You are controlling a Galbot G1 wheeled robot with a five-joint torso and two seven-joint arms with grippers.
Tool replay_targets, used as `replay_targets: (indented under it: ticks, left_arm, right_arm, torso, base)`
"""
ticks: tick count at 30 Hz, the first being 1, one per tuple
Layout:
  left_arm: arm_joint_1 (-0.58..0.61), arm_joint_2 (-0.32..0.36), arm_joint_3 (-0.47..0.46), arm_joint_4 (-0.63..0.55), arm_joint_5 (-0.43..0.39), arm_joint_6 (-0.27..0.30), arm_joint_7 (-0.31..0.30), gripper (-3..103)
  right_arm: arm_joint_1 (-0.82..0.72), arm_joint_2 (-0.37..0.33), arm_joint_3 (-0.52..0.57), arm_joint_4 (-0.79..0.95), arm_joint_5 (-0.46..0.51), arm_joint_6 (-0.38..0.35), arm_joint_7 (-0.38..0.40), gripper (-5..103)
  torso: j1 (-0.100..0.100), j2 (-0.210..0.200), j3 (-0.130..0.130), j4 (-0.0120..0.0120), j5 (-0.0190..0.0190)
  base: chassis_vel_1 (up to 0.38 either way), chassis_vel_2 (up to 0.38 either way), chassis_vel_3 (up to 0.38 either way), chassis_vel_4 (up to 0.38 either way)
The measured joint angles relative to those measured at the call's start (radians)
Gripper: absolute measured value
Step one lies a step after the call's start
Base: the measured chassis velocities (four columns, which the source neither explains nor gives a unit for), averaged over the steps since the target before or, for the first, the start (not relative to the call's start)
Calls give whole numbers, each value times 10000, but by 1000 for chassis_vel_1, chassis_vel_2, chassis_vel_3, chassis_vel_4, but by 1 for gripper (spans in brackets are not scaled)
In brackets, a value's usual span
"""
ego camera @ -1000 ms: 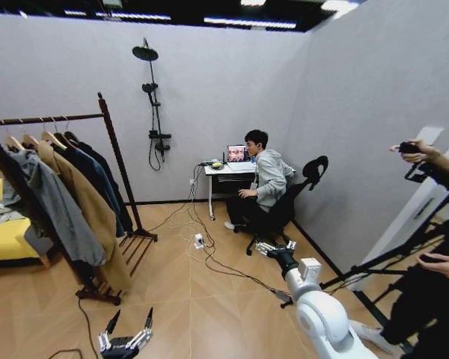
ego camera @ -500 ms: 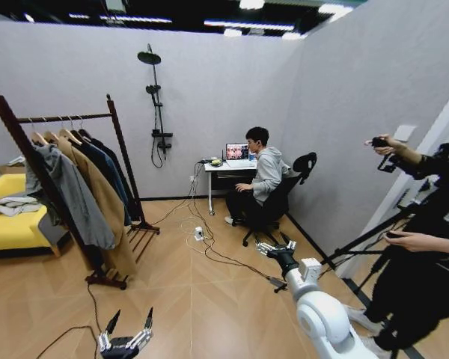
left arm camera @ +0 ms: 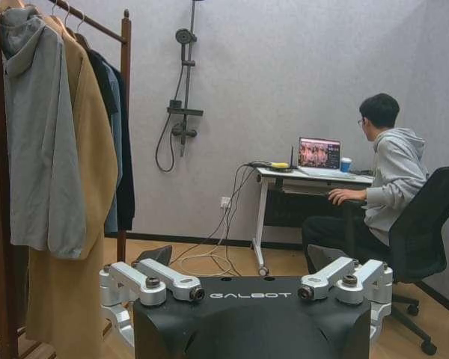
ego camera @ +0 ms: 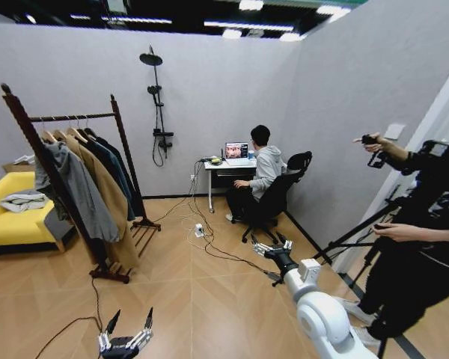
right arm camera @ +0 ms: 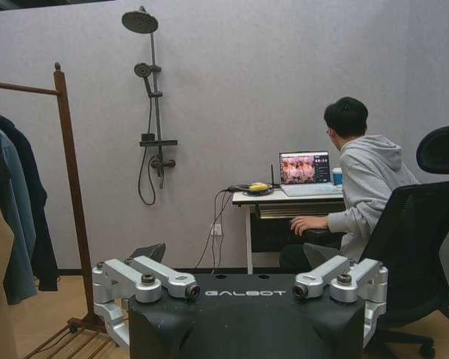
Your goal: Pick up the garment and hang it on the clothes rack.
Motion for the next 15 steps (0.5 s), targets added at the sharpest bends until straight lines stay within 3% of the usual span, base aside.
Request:
replay_targets:
  ticks: [15]
  left_arm:
    - [0,0,0,0,0,0,0,100]
  right_arm:
    - [-90,71,35,122,-308,-380,71,100]
  torso:
    - [-7,3,-2,-1,1]
  base:
    - [0,0,0,0]
